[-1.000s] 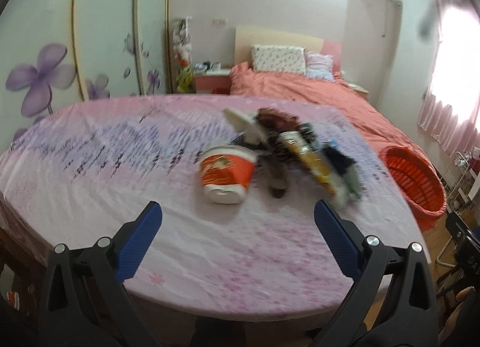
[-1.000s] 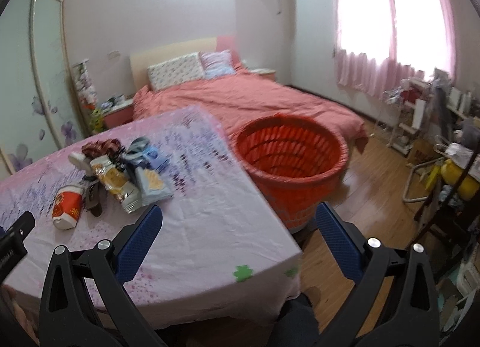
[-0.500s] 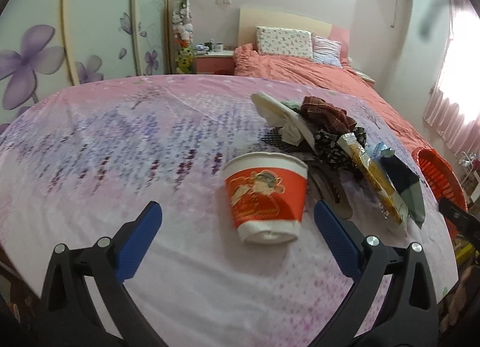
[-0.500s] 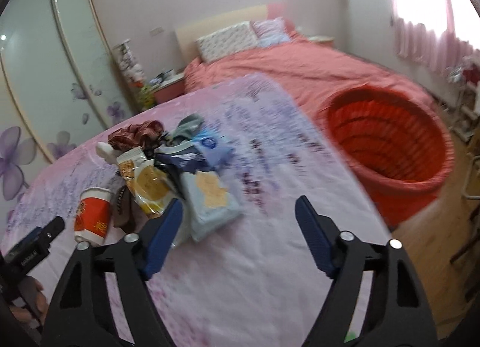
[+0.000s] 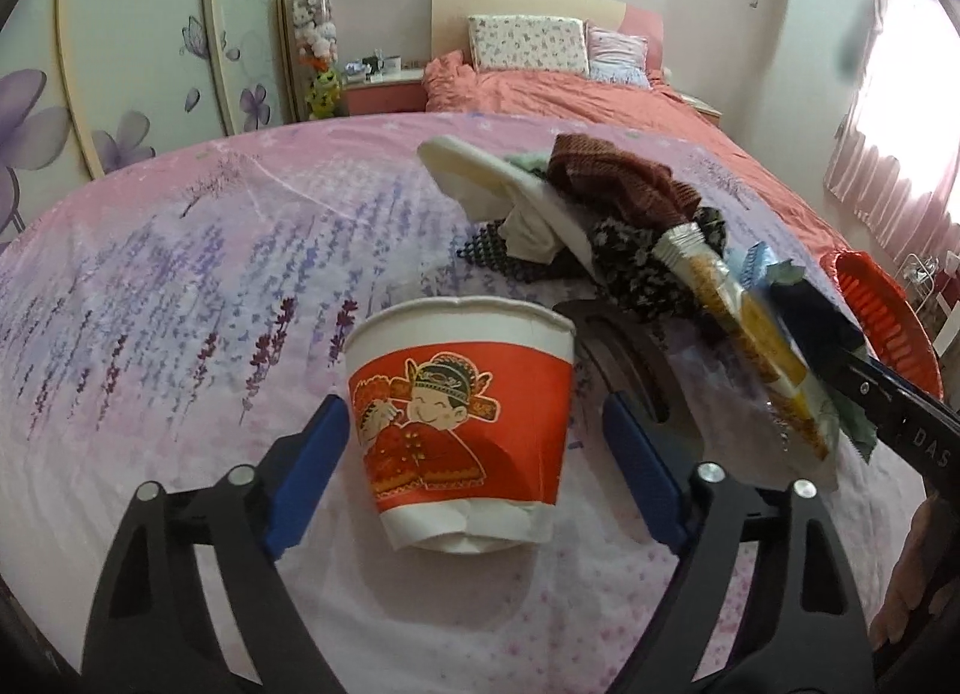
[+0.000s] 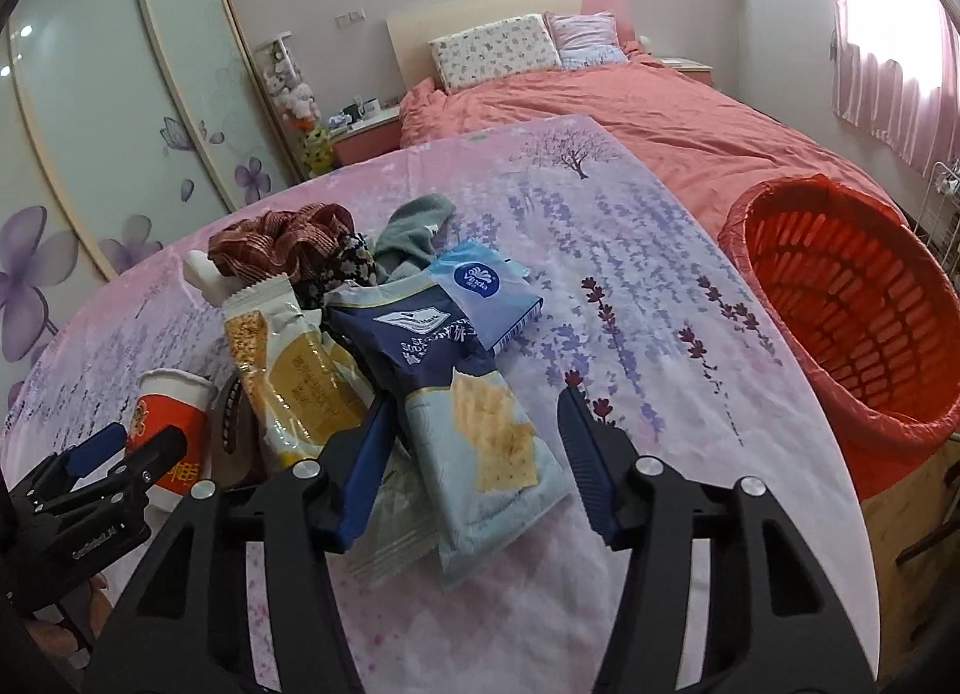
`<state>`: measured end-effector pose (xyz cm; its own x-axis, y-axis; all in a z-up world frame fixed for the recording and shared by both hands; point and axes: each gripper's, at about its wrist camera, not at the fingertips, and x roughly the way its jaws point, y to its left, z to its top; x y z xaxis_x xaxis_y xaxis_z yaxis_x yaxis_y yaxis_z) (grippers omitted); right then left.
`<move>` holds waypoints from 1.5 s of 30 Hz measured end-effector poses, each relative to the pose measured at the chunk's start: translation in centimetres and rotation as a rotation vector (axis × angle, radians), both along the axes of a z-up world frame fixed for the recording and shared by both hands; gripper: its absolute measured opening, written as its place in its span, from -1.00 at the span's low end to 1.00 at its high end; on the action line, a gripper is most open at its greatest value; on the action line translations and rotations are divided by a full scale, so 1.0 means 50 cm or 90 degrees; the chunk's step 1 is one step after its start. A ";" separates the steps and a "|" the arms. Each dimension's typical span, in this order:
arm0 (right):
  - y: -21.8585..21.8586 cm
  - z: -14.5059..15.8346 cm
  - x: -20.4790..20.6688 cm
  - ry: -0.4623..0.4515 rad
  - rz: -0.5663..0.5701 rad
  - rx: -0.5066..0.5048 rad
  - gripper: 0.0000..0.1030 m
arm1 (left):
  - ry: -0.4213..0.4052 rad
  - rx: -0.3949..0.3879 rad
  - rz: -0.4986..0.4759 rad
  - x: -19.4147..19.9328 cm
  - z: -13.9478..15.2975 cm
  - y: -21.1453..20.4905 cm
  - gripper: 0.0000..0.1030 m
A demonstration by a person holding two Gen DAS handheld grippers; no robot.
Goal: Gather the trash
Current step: 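Grasp the red paper cup with the left gripper while the right grasps a dark blue wrapper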
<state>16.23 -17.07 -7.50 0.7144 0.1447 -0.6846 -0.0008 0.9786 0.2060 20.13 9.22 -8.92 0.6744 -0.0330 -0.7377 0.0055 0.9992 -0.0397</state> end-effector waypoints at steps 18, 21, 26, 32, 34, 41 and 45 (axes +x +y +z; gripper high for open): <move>-0.013 0.002 -0.002 -0.013 0.007 0.026 -0.70 | 0.040 -0.046 -0.019 0.023 -0.032 0.006 0.50; -0.020 0.006 -0.004 -0.020 0.001 0.031 -0.75 | 0.036 -0.055 -0.025 0.025 -0.032 0.007 0.48; -0.035 0.018 -0.011 -0.036 -0.010 0.036 -0.77 | 0.015 -0.058 -0.031 0.023 -0.016 0.012 0.47; -0.065 0.046 -0.025 -0.061 -0.030 0.043 -0.77 | -0.008 -0.042 -0.031 0.014 0.030 0.010 0.47; -0.080 0.059 -0.032 -0.074 -0.038 0.043 -0.77 | -0.016 -0.042 -0.037 0.010 0.054 0.000 0.47; -0.166 0.089 -0.055 -0.100 -0.092 0.053 -0.77 | -0.052 -0.065 -0.100 0.008 0.144 -0.100 0.47; -0.233 0.100 -0.064 -0.115 -0.139 0.060 -0.77 | -0.061 -0.084 -0.166 0.021 0.175 -0.191 0.47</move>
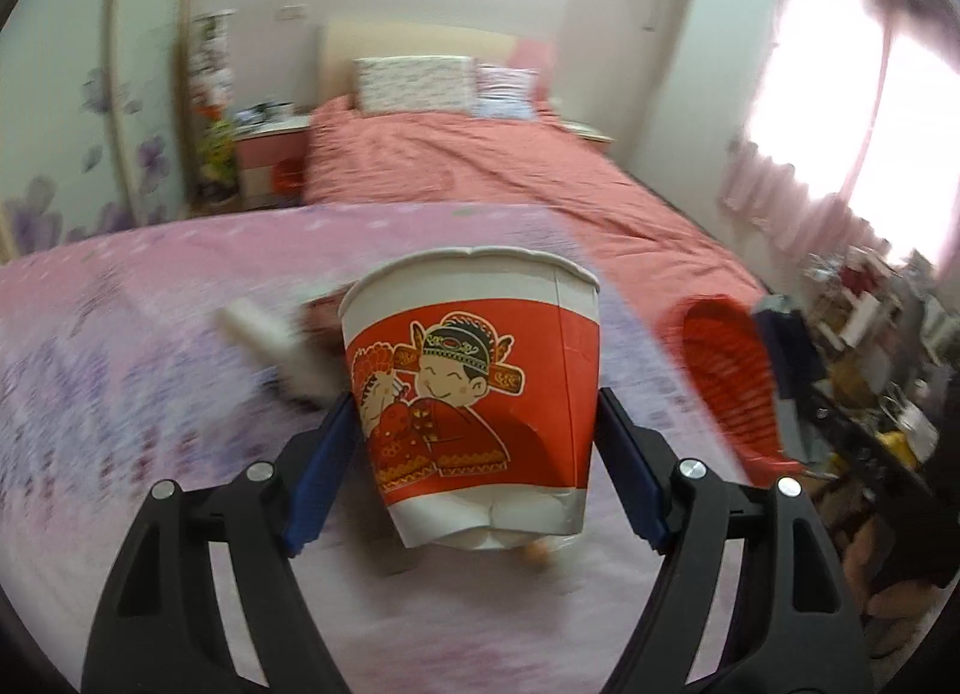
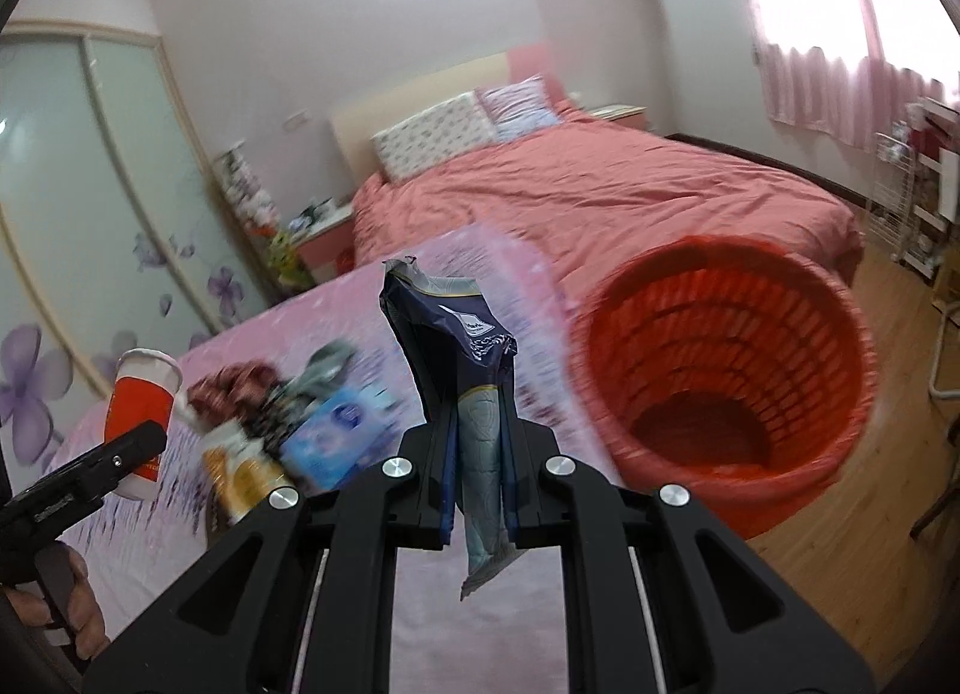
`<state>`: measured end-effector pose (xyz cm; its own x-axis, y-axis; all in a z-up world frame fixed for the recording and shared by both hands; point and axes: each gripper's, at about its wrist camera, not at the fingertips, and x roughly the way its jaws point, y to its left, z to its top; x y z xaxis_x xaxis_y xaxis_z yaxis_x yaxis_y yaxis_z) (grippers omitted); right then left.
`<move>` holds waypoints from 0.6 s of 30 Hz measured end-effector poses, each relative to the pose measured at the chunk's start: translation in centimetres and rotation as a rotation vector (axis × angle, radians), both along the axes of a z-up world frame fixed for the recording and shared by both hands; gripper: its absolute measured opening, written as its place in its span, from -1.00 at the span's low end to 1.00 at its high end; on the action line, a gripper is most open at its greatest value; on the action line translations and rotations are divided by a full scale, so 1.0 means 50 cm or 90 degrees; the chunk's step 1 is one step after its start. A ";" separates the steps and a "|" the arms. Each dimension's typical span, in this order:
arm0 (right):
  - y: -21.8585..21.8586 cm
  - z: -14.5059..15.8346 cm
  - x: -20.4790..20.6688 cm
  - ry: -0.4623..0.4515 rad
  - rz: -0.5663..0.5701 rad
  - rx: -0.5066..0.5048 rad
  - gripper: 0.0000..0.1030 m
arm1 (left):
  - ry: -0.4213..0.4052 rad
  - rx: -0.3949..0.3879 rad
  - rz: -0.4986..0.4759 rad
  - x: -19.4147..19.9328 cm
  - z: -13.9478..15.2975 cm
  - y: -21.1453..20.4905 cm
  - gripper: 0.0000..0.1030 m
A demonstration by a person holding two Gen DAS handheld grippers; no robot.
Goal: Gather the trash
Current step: 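Grasp the red paper cup with the left gripper while the right grasps a dark blue wrapper, then carry cup and wrapper over the orange basket and open both grippers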
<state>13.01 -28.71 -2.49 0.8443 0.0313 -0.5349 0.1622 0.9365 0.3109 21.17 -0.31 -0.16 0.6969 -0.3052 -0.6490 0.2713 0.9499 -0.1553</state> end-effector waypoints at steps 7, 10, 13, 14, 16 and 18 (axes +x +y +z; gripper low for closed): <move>-0.135 0.007 0.001 -0.017 -0.087 0.036 -0.77 | -0.005 -0.015 -0.144 0.022 0.010 -0.224 0.47; -0.171 0.001 0.004 -0.021 -0.109 0.051 -0.77 | -0.001 -0.014 -0.195 0.029 -0.006 -0.315 0.47; -0.209 -0.013 0.012 -0.023 -0.129 0.072 -0.77 | 0.006 -0.008 -0.233 0.045 -0.026 -0.396 0.47; -0.216 -0.014 0.017 -0.023 -0.133 0.078 -0.77 | 0.007 -0.003 -0.241 0.050 -0.034 -0.419 0.47; -0.239 -0.025 0.026 -0.026 -0.143 0.094 -0.77 | 0.014 0.004 -0.254 0.066 -0.048 -0.464 0.47; -0.265 -0.035 0.031 -0.027 -0.150 0.111 -0.77 | 0.024 0.009 -0.260 0.082 -0.062 -0.497 0.47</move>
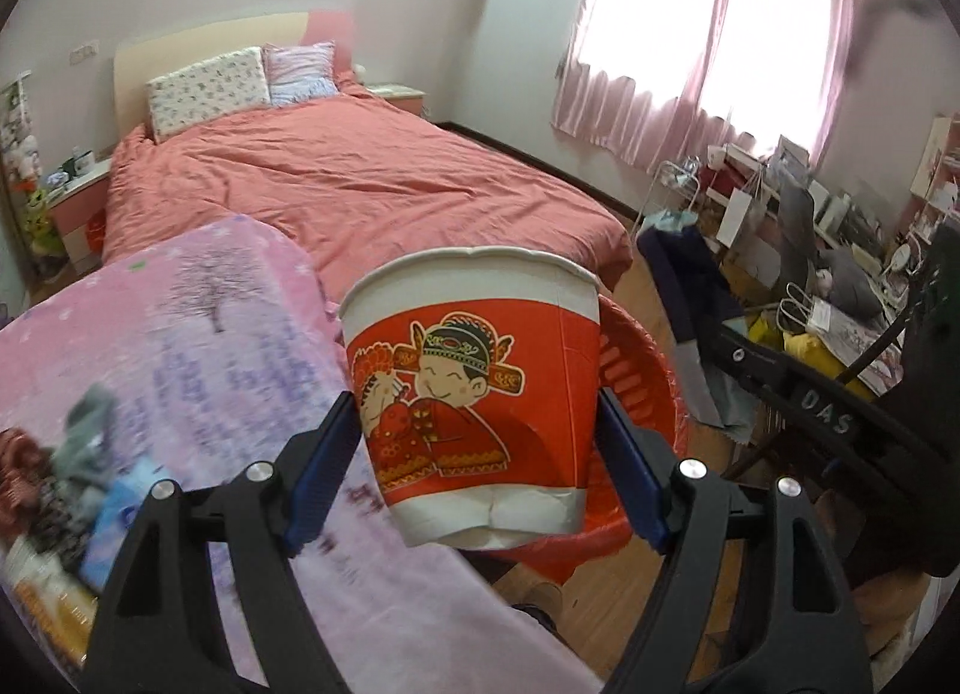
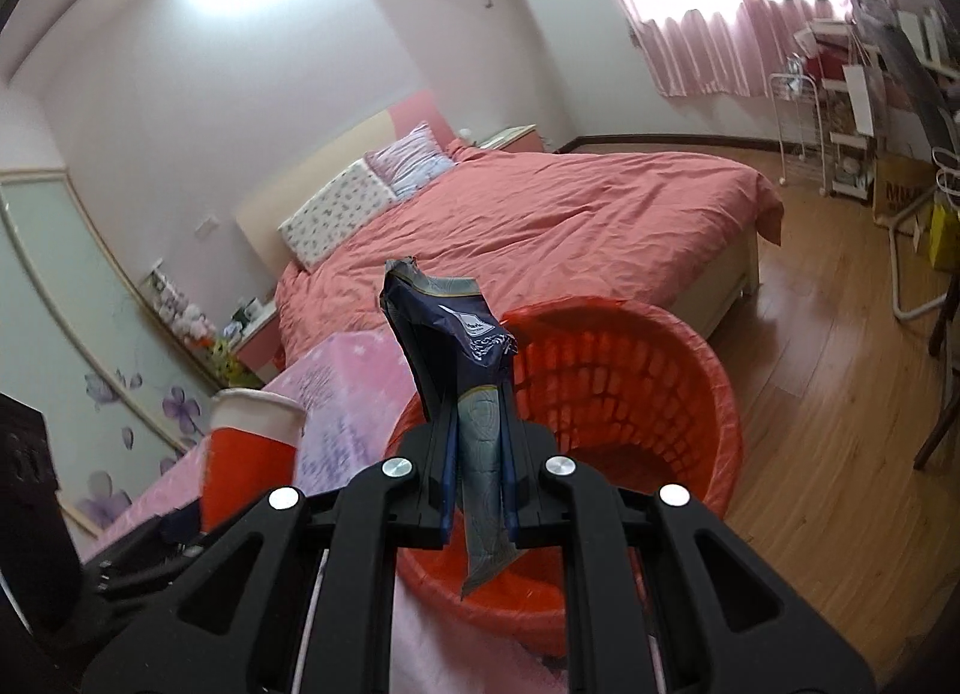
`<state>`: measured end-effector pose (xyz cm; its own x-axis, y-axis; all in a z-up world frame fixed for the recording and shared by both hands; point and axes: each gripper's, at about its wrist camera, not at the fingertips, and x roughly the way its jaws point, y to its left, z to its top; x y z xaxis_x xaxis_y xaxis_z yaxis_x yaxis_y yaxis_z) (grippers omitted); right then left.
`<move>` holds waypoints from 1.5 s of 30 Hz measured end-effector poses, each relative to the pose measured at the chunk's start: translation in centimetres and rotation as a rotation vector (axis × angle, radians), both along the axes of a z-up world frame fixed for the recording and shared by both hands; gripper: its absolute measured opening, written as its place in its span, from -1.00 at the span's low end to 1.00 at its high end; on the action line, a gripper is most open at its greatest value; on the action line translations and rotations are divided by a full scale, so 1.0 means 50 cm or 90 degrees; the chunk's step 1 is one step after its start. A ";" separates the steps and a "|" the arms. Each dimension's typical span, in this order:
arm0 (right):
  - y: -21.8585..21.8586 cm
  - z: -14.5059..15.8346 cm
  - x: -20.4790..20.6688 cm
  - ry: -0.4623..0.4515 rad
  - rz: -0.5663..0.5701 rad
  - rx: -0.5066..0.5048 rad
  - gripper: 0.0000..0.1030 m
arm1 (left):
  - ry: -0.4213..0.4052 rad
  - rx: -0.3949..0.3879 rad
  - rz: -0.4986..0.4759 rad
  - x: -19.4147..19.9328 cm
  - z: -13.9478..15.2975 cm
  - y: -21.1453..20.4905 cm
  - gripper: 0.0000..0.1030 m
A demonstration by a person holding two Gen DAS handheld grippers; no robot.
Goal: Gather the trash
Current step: 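Carry cup and wrapper over the orange basket and open both grippers, then grasp the brown hair clip with the left gripper while the right grasps a white snack packet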
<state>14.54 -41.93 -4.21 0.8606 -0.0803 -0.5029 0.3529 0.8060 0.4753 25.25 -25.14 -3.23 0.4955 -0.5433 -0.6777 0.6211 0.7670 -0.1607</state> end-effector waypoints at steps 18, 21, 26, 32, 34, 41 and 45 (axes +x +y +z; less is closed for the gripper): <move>-0.014 -0.022 -0.013 0.048 -0.031 -0.023 0.15 | 0.000 0.072 0.080 0.035 -0.044 0.037 0.85; 0.022 -0.016 -0.021 0.055 -0.013 -0.052 0.15 | -0.017 0.079 0.106 0.010 -0.028 0.095 0.86; 0.091 -0.007 -0.019 0.062 0.039 -0.079 0.15 | -0.037 0.083 0.149 -0.031 -0.006 0.195 0.86; 0.193 -0.019 -0.015 0.074 0.123 -0.092 0.15 | -0.061 0.082 0.232 -0.076 0.009 0.362 0.86; 0.220 -0.027 -0.015 0.081 0.145 -0.091 0.15 | -0.064 0.081 0.264 -0.087 0.008 0.418 0.86; 0.332 -0.048 -0.014 0.100 0.218 -0.100 0.15 | 0.003 0.060 0.372 -0.081 -0.038 0.596 0.69; 0.380 -0.054 -0.018 0.104 0.248 -0.105 0.15 | 0.054 0.041 0.371 -0.065 -0.079 0.623 0.41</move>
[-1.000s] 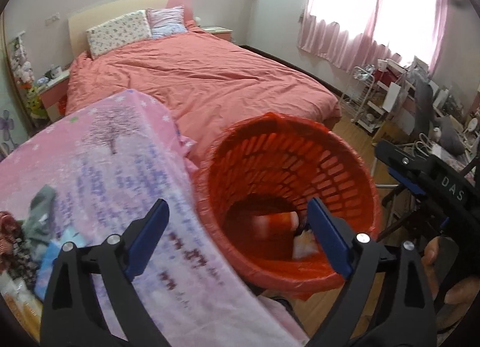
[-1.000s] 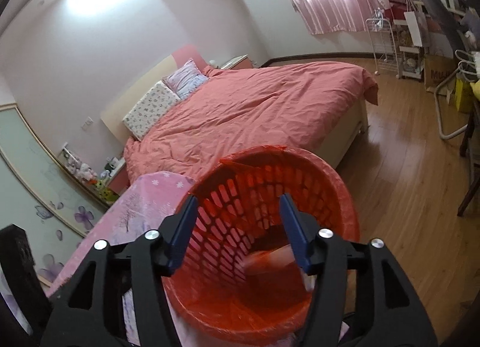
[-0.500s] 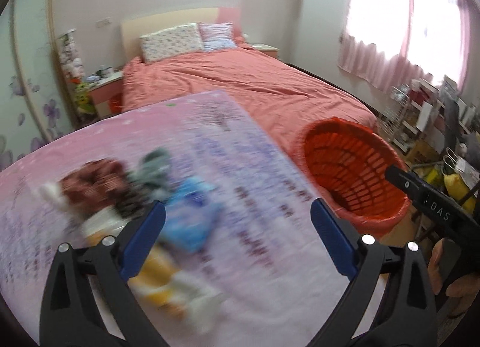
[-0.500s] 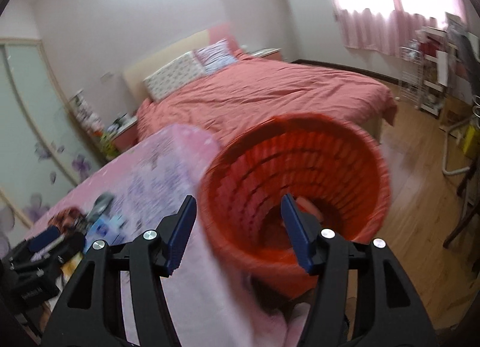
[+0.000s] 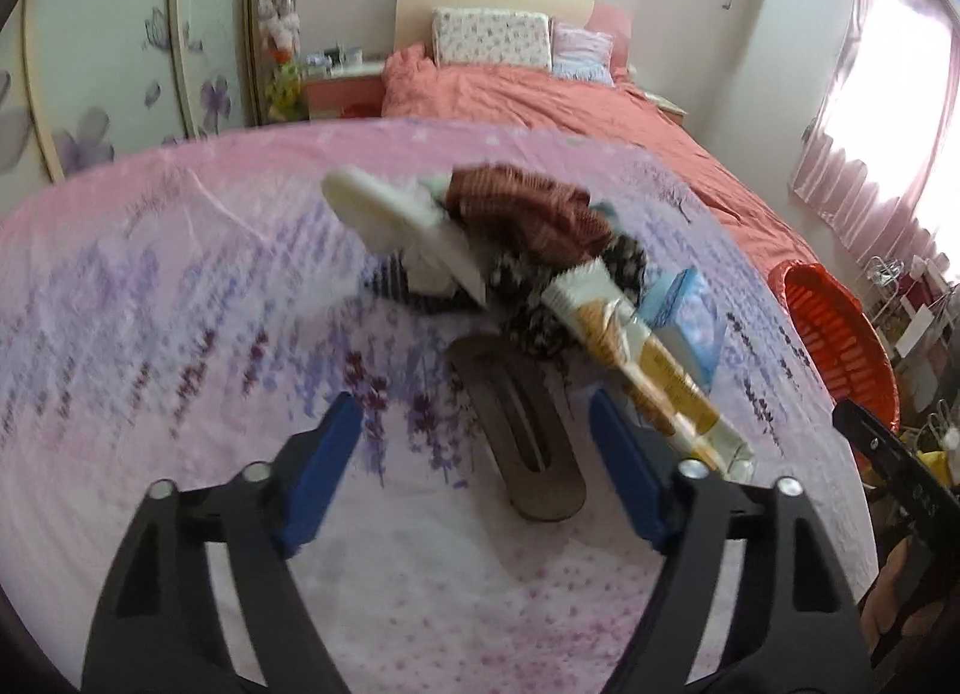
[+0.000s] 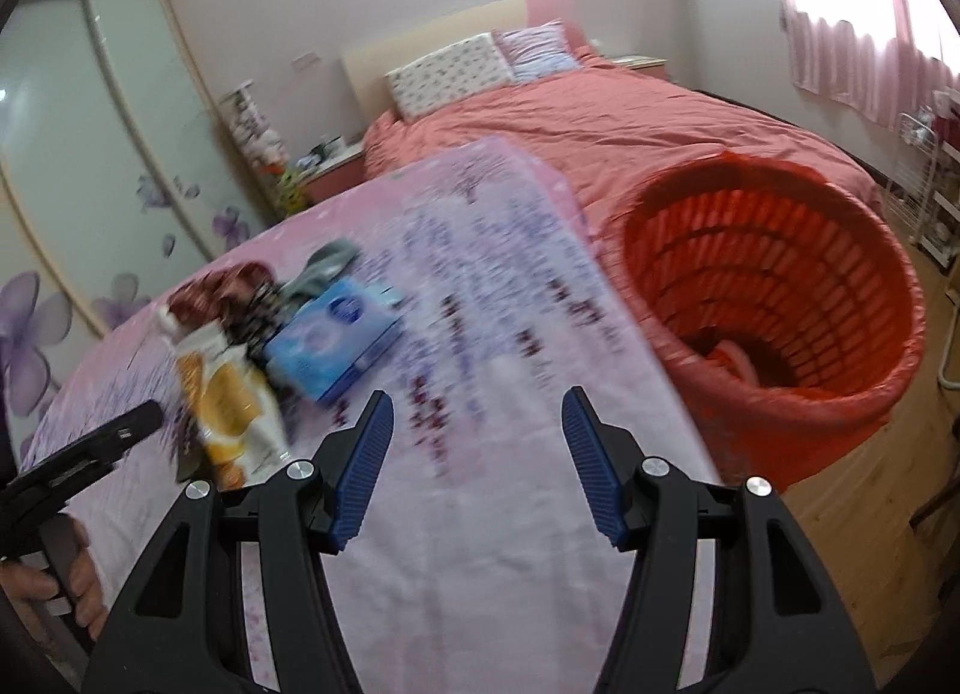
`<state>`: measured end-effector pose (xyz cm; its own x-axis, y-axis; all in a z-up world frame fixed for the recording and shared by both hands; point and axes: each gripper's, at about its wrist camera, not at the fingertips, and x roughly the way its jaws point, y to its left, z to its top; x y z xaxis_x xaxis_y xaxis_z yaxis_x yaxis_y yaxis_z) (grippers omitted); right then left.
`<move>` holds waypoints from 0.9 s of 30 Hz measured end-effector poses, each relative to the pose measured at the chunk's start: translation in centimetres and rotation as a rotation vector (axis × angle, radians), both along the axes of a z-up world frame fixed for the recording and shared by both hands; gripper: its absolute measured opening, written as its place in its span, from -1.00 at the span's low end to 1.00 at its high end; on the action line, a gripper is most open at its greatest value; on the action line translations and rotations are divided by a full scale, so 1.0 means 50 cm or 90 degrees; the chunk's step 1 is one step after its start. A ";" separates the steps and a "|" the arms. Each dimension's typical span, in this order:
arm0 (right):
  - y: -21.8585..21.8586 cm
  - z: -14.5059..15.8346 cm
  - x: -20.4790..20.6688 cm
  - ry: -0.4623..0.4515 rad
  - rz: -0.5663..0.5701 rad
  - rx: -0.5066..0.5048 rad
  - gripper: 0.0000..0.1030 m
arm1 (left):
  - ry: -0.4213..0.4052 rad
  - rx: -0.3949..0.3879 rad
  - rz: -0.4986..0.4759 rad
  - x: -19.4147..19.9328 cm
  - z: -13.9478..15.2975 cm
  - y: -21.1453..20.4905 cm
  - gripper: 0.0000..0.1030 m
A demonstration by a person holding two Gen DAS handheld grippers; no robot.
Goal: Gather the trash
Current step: 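Grasp the brown hair clip with the left gripper while the right grasps a white snack packet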
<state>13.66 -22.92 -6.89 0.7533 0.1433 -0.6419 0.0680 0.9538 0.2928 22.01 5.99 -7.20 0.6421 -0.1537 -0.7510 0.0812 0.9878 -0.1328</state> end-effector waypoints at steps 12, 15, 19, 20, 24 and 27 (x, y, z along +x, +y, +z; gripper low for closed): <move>0.078 0.013 0.000 -0.009 0.074 0.010 0.15 | 0.042 0.008 -0.018 0.049 -0.059 -0.030 -0.26; 0.111 0.012 0.015 -0.010 0.104 0.011 0.15 | 0.039 0.045 0.002 0.055 -0.056 -0.006 -0.37; 0.177 0.002 0.042 -0.008 0.155 -0.022 0.15 | 0.035 0.076 0.035 0.061 -0.055 0.053 -0.37; 0.186 0.000 0.045 -0.007 0.160 -0.029 0.15 | 0.035 0.082 0.046 0.064 -0.055 0.067 -0.37; 0.226 -0.013 0.072 0.000 0.177 -0.065 0.16 | 0.038 0.091 0.072 0.072 -0.064 0.112 -0.39; 0.244 -0.022 0.088 0.015 0.186 -0.090 0.08 | 0.031 0.100 0.067 0.068 -0.063 0.116 -0.39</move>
